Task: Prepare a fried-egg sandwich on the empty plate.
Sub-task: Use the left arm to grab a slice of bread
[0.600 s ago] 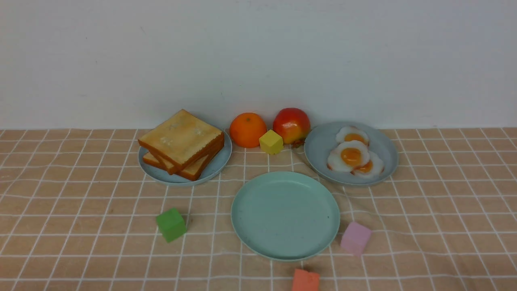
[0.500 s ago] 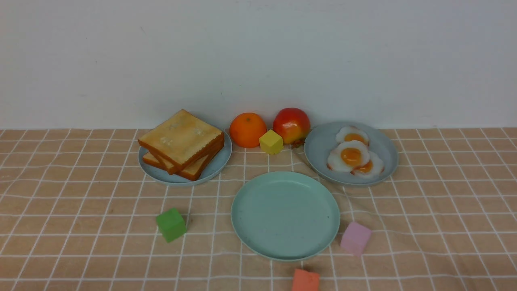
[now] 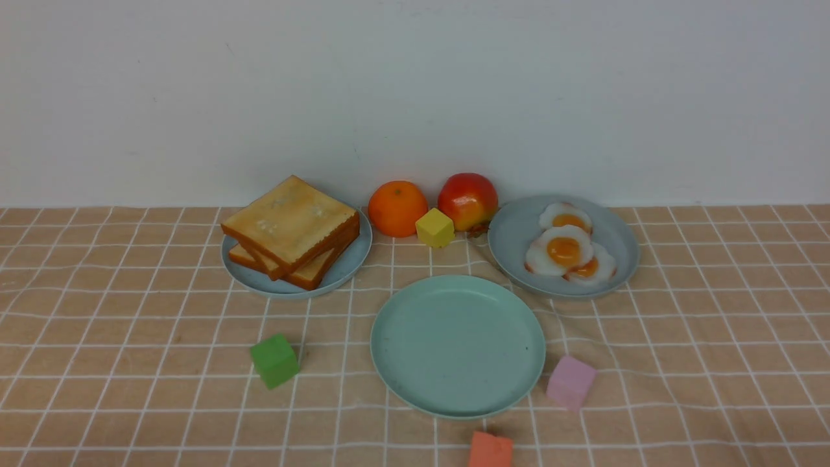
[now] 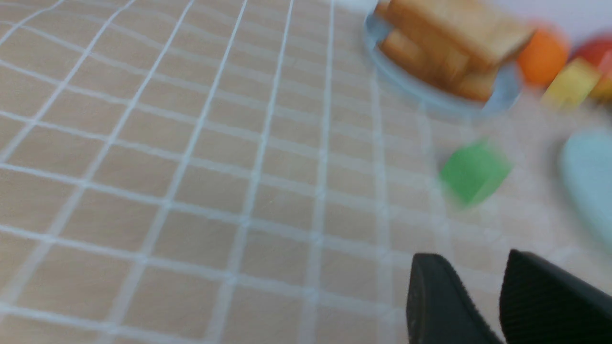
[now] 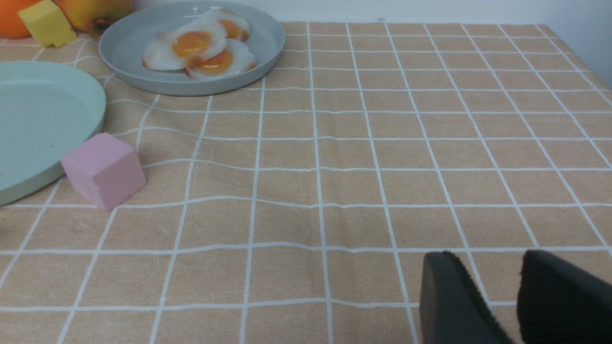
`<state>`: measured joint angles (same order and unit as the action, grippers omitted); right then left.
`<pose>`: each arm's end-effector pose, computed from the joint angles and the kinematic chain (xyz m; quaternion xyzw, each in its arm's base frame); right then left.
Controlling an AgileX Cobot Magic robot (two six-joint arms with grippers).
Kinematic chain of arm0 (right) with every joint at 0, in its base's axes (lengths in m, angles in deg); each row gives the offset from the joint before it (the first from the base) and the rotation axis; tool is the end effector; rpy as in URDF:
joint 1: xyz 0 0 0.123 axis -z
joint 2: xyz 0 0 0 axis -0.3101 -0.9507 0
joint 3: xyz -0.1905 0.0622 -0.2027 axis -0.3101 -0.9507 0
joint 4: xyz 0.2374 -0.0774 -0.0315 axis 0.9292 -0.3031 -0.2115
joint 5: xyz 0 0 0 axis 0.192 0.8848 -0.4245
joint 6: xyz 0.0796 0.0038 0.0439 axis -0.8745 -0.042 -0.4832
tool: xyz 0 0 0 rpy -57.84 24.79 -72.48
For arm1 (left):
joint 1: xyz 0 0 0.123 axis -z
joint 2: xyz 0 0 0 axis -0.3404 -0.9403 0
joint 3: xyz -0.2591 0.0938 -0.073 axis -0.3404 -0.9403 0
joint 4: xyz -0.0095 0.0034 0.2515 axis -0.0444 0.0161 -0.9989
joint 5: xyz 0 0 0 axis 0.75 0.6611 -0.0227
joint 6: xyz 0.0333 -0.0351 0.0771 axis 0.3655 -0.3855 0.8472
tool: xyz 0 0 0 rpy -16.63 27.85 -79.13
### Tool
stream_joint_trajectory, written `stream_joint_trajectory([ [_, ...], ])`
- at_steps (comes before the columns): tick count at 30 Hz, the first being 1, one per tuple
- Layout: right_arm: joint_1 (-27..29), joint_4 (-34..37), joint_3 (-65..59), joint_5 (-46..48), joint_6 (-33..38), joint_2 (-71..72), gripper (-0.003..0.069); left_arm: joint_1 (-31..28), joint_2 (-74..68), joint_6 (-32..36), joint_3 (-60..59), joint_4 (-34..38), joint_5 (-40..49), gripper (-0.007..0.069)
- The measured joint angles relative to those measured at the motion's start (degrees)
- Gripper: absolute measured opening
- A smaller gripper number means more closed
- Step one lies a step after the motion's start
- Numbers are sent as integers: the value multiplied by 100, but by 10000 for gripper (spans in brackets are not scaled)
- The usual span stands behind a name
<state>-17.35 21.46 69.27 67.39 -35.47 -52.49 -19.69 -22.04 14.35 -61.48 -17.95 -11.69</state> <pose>0.0523 -0.0031 0.1738 0.0070 0.8038 -0.0195 0.5945 0.0541 -0.0055 0.1752 -0.1307 0.7766 -0.1405 0.6000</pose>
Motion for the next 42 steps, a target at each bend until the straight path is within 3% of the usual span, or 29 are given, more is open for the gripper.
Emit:
stream_joint_trajectory([
  [6,0,0,0,0,0,0,239,0,0,-1237,0,2197,-1049,219],
  [12,0,0,0,0,0,0,239,0,0,-1361,16,3342,-1498,223],
  [18,0,0,0,0,0,0,239,22,0,-389,574,3344,-720,183],
  [23,0,0,0,0,0,0,239,430,-666,1324,1646,3305,104,53],
  [26,0,0,0,0,0,0,239,791,-1614,2088,2361,3171,1061,8],
  [30,0,29,0,-58,-9,0,239,1009,-2853,2448,3187,2791,2406,-3],
  [33,0,749,-40,-465,-575,0,239,1031,-4177,2526,3995,2378,3103,-3],
  [38,0,2086,-40,-1164,-1497,0,239,1031,-5512,2816,4589,2273,2678,-3],
  [42,0,2591,-40,-1467,-1799,0,239,1031,-6193,3205,4911,2273,2325,-3],
])
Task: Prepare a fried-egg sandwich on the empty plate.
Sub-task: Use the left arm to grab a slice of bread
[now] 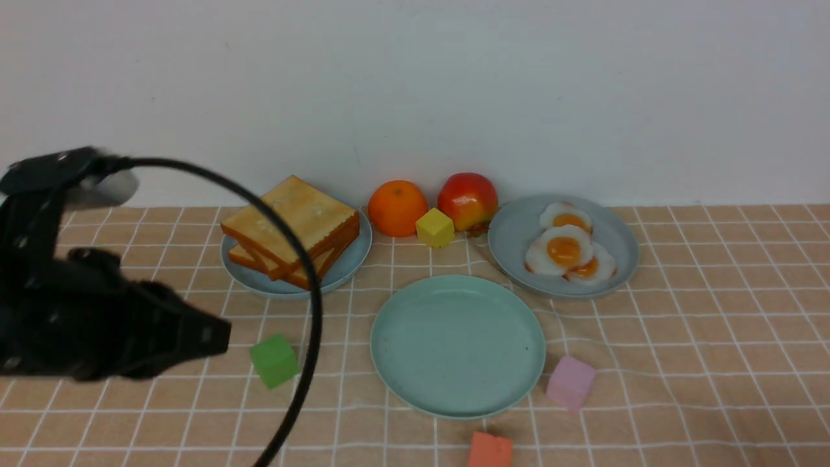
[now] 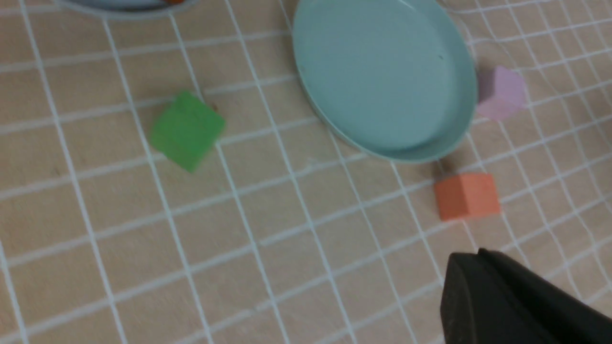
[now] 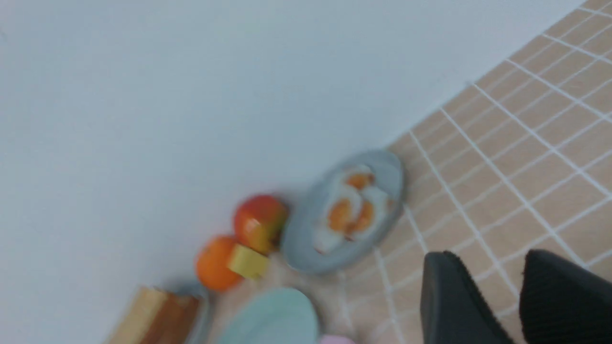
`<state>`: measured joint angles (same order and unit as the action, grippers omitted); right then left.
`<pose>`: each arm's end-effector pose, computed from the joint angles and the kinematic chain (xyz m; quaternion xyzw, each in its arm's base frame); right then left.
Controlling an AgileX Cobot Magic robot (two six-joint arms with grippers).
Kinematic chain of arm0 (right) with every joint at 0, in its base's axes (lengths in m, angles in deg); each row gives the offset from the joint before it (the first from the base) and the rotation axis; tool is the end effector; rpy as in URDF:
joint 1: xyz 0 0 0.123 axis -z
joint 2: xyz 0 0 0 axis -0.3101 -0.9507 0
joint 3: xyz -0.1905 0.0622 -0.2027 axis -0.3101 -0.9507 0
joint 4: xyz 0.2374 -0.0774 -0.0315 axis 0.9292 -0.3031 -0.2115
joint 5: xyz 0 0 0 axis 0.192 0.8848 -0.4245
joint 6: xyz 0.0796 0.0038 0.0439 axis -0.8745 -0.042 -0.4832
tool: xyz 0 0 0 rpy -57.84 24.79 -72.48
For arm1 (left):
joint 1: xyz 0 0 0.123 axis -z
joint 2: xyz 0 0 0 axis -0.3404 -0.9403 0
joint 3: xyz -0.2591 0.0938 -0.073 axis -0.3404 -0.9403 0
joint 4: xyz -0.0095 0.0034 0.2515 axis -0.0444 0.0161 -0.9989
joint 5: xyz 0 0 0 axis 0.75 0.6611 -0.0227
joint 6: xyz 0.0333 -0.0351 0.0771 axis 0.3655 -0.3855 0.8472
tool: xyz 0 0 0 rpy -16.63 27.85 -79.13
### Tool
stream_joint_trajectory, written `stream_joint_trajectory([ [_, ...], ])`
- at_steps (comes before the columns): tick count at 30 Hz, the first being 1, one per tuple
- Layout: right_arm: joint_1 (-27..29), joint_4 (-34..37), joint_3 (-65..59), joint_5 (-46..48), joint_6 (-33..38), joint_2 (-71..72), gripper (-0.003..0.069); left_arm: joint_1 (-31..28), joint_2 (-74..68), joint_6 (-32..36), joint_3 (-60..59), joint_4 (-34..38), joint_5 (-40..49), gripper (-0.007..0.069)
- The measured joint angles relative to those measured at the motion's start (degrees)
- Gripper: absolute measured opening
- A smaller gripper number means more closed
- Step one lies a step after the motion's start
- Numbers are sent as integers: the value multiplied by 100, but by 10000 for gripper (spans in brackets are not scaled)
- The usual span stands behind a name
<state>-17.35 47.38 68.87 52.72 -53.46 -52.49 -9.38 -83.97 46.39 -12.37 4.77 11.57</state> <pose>0.0565 0.0035 0.1950 0.2516 0.6759 0.2624 0.6411 0.1996 -0.0708 0.3114 0.1058 0.9053 -0.2234 0.3455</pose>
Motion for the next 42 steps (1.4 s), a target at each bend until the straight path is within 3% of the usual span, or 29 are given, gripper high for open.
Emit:
stream_joint_trajectory([
  [5,0,176,426,1030,-35,-9,227,0,-556,562,378,-21,-156,-3],
  [8,0,158,1221,2123,400,-372,185,0,-780,716,638,105,-150,-3],
  [15,0,158,3768,4473,2894,-2436,62,124,-1607,887,1418,23,-164,-3],
  [18,-34,213,4608,5240,3403,-3191,43,432,-2083,805,1813,-547,-223,-3],
  [25,-460,346,5105,5451,3595,-3746,42,700,-3170,22,2568,-2163,-402,4],
  [29,-762,308,5109,5499,3599,-3760,44,700,-3952,-203,3133,-3165,-432,88],
  [30,-769,308,5109,5499,3599,-3760,44,700,-3980,-207,3156,-3194,-441,95],
  [34,-814,303,5109,5568,3601,-3760,50,700,-4458,-210,3455,-3522,-702,281],
  [35,-814,302,5109,5577,3601,-3760,50,700,-4474,-210,3453,-3534,-725,290],
  [36,-814,283,5109,5577,3601,-3760,53,700,-4610,-210,3471,-3595,-881,368],
  [40,-814,289,5135,5577,3601,-3760,55,700,-4894,-221,3490,-3828,-1342,464],
  [42,-814,312,5146,5577,3601,-3760,57,700,-5057,-233,3490,-3929,-1507,476],
])
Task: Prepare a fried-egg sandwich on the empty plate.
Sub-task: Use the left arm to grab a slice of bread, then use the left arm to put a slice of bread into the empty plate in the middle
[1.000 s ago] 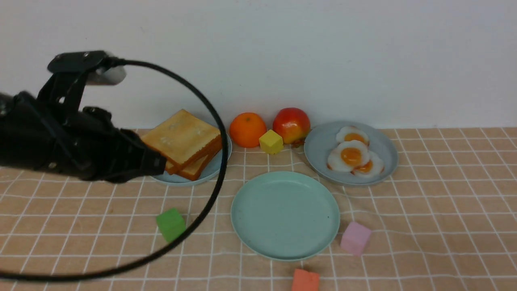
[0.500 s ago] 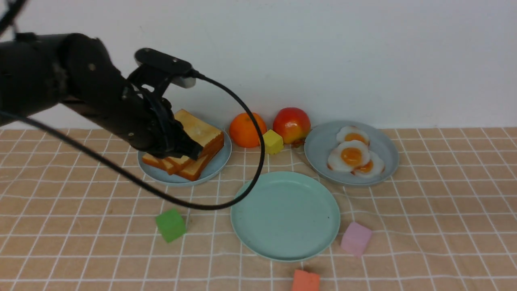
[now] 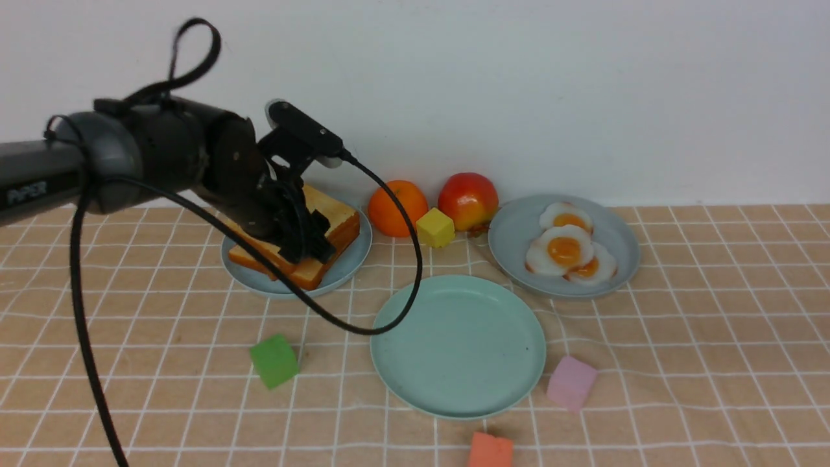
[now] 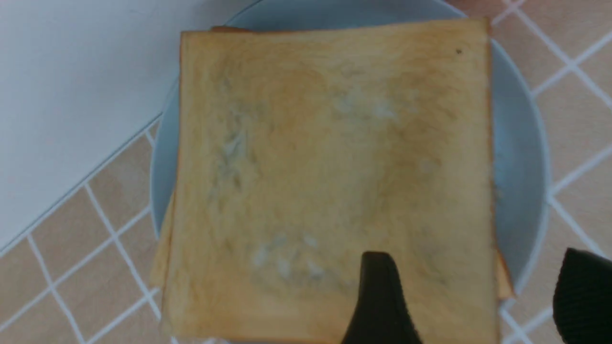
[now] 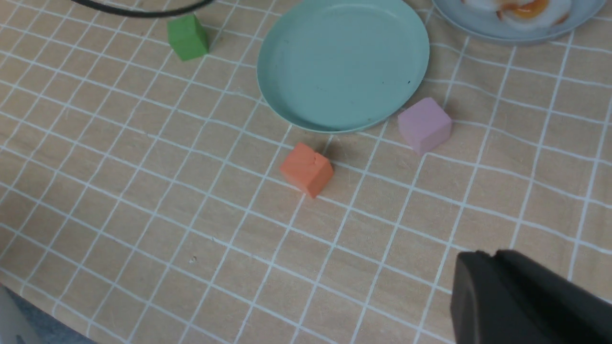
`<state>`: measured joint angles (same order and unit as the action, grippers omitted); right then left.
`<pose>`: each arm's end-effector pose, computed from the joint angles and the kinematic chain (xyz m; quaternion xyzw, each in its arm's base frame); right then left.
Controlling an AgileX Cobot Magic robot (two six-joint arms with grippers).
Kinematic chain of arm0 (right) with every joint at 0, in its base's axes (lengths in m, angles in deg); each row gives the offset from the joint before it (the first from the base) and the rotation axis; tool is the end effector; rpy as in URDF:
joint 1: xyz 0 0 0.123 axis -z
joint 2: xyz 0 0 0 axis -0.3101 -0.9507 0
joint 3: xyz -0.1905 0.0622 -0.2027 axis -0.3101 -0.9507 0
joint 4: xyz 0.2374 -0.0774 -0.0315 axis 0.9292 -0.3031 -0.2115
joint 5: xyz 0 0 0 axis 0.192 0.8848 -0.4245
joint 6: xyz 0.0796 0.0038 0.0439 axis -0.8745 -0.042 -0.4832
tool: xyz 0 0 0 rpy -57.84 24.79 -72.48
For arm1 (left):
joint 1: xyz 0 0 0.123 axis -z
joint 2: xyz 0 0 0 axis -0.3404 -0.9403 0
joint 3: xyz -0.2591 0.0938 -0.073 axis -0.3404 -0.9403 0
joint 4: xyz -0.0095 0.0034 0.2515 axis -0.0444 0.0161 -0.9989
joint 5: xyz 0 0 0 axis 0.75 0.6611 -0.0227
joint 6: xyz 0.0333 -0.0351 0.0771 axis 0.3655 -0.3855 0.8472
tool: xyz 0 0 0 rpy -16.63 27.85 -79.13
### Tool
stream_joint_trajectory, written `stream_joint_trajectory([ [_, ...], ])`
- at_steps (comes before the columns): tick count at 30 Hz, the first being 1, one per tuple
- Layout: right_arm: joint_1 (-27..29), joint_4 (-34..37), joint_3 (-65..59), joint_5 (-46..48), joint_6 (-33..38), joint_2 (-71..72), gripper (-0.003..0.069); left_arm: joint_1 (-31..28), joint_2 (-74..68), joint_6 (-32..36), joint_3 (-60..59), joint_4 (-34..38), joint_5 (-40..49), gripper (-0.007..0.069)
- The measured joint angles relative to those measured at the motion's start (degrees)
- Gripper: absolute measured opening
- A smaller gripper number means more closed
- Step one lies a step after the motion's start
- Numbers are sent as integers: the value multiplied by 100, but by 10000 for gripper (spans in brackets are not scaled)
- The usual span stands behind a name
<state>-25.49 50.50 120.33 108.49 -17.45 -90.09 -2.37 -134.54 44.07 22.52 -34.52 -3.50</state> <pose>0.0864 0.0455 0.3653 -0.1578 0.8877 0.1886 0.3894 0.4166 -0.1274 0.2152 0.3213 0.8854 0.0377 0.3338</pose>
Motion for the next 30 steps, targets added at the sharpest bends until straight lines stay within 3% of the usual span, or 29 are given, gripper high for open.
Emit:
stream_joint_trajectory([
  [8,0,172,-1,5,0,0,65,0,-314,0,26,-120,-153,449],
  [16,0,203,-1,15,0,0,67,0,-335,-4,55,-142,-116,211],
  [22,0,232,-1,49,0,0,67,6,-233,-4,62,-166,-59,194],
  [27,0,232,-1,49,0,0,67,67,224,-4,34,-168,85,136],
  [30,0,232,-1,54,0,0,67,332,802,-22,32,-29,321,119],
])
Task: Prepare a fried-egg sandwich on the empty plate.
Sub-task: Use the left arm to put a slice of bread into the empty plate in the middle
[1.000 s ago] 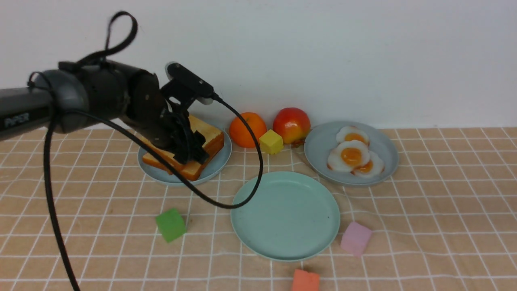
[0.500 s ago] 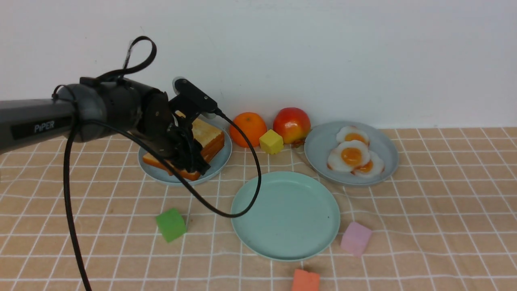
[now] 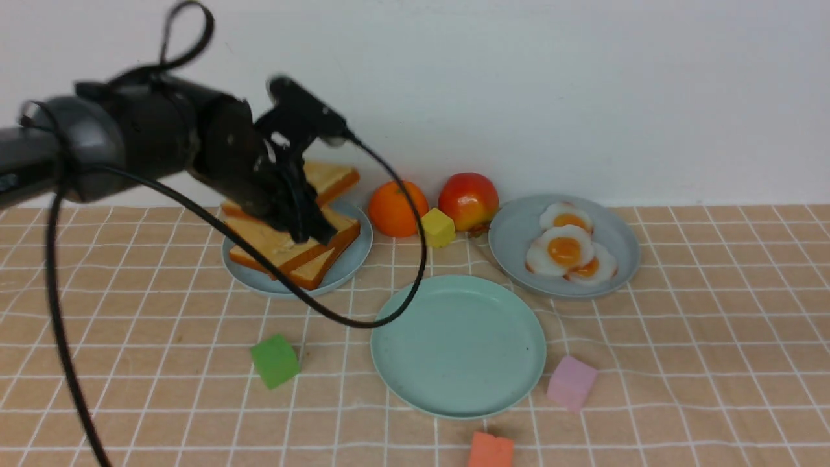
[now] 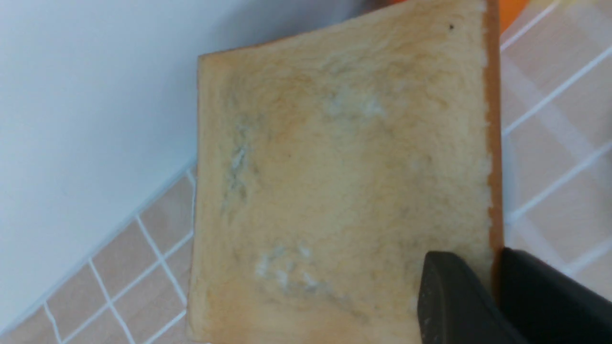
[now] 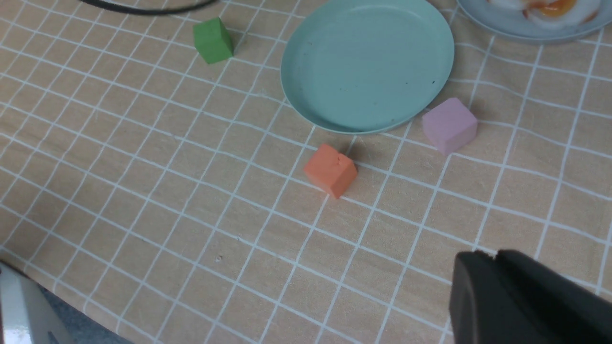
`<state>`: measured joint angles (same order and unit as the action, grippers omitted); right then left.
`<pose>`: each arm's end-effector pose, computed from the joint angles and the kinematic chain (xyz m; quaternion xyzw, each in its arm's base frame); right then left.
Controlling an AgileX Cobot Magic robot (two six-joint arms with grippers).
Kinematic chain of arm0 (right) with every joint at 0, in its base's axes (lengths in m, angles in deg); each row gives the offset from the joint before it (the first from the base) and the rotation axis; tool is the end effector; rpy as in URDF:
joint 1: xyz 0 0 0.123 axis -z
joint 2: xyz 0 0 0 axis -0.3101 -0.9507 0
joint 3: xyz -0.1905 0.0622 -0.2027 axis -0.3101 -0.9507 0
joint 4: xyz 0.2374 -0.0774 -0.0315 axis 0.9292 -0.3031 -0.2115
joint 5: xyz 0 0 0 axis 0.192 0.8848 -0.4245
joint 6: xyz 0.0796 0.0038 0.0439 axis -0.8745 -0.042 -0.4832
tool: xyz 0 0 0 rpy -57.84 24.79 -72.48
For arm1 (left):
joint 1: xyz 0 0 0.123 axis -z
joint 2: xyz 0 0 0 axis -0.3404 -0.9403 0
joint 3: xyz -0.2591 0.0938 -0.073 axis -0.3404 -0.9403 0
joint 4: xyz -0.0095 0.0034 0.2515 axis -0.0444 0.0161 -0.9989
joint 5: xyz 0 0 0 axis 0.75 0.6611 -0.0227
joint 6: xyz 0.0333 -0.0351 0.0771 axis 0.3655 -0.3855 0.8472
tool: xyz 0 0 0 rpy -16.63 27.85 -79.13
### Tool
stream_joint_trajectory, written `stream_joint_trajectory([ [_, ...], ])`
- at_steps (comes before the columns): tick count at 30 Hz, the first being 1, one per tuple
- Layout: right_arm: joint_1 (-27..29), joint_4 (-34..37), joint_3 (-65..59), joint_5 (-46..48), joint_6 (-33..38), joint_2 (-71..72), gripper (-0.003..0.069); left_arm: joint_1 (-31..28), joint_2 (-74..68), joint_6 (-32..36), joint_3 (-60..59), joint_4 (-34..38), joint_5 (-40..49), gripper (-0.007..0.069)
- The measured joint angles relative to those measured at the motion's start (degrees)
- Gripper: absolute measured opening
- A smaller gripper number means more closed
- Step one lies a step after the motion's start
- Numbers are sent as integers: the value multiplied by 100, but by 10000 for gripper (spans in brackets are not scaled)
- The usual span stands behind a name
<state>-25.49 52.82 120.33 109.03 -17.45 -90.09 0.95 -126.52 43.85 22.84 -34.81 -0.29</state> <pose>0.0849 0.0485 0.3661 -0.1568 0.8854 0.2087 0.3847 0.3901 -0.1435 0.2732 0.3377 0.8620 0.0317 0.3767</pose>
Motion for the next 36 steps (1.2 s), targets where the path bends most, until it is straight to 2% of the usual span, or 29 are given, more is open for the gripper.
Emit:
stream_joint_trajectory([
  [3,0,0,0,0,0,0,67,311,286,-2,-34,173,225,119],
  [6,0,-11,0,6,0,0,70,1118,557,-6,-383,392,356,119],
  [7,0,-13,0,6,0,0,71,1165,557,-6,-383,393,355,119],
  [8,0,-25,0,6,0,0,74,1579,541,-6,-626,435,357,119],
  [12,0,-25,0,6,0,0,78,2138,283,-6,-1013,353,236,119],
  [19,0,-25,0,59,0,0,85,2266,-249,-6,-1072,120,-467,110],
  [23,0,-25,0,72,0,0,90,2266,-420,-6,-1076,-82,-575,111],
  [27,0,-25,0,72,0,0,129,2266,-468,-6,-1076,-193,-575,113],
  [30,0,-25,0,46,-5,-26,197,2266,-468,-6,-1076,-205,-575,173],
  [36,0,73,0,-546,-141,-630,376,2338,-44,-91,-1070,-4,-391,447],
])
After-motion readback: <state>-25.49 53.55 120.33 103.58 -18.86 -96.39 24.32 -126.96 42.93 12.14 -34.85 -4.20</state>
